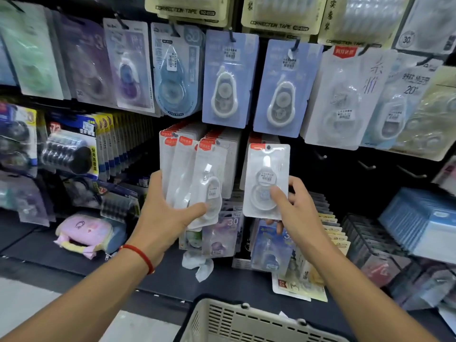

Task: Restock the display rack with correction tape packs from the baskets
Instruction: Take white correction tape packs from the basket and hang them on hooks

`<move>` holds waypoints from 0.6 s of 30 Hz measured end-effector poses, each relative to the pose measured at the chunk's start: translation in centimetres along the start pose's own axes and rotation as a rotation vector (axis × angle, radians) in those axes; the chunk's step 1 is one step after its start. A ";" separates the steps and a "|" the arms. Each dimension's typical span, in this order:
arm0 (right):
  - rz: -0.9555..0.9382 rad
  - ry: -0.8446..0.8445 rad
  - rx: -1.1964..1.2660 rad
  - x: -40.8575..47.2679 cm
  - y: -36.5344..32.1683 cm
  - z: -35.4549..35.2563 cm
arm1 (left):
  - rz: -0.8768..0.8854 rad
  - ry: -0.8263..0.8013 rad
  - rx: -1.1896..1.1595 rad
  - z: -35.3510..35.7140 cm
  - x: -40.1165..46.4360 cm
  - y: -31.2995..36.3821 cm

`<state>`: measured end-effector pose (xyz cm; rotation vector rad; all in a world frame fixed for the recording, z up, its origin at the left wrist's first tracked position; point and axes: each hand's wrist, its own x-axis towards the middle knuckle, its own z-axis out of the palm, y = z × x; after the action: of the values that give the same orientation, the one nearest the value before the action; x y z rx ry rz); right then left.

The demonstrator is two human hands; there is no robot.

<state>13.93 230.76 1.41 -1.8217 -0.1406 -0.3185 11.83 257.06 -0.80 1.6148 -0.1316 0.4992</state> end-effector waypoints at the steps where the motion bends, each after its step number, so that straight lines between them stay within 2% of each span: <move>1: -0.002 0.007 0.025 0.0 0.0 0.2 | 0.004 0.004 -0.003 -0.2 0.0 0.1; 5: -0.015 0.094 0.059 -0.4 -0.4 0.6 | -0.001 -0.007 -0.030 -0.3 0.1 0.2; 6: 0.003 0.109 -0.009 -0.5 -0.5 0.6 | -0.010 -0.016 -0.051 -0.2 0.1 0.3; 9: 0.058 0.134 -0.513 -0.7 -0.3 0.5 | -0.072 -0.045 -0.137 0.4 -0.4 0.7; 10: 0.035 0.113 -0.545 -0.9 -0.4 0.7 | -0.102 -0.061 -0.175 0.8 -0.5 0.8; 14: 0.025 -0.199 -0.161 -2.2 -1.0 2.4 | -0.237 -0.180 -0.335 2.3 -1.1 1.4; 18: 0.012 -0.213 0.010 -3.0 -0.9 3.1 | -0.300 -0.254 -0.429 3.1 -1.3 1.9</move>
<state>11.27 234.17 0.62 -1.8428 -0.2787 -0.1144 10.70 253.57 0.31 1.2404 -0.1701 0.0258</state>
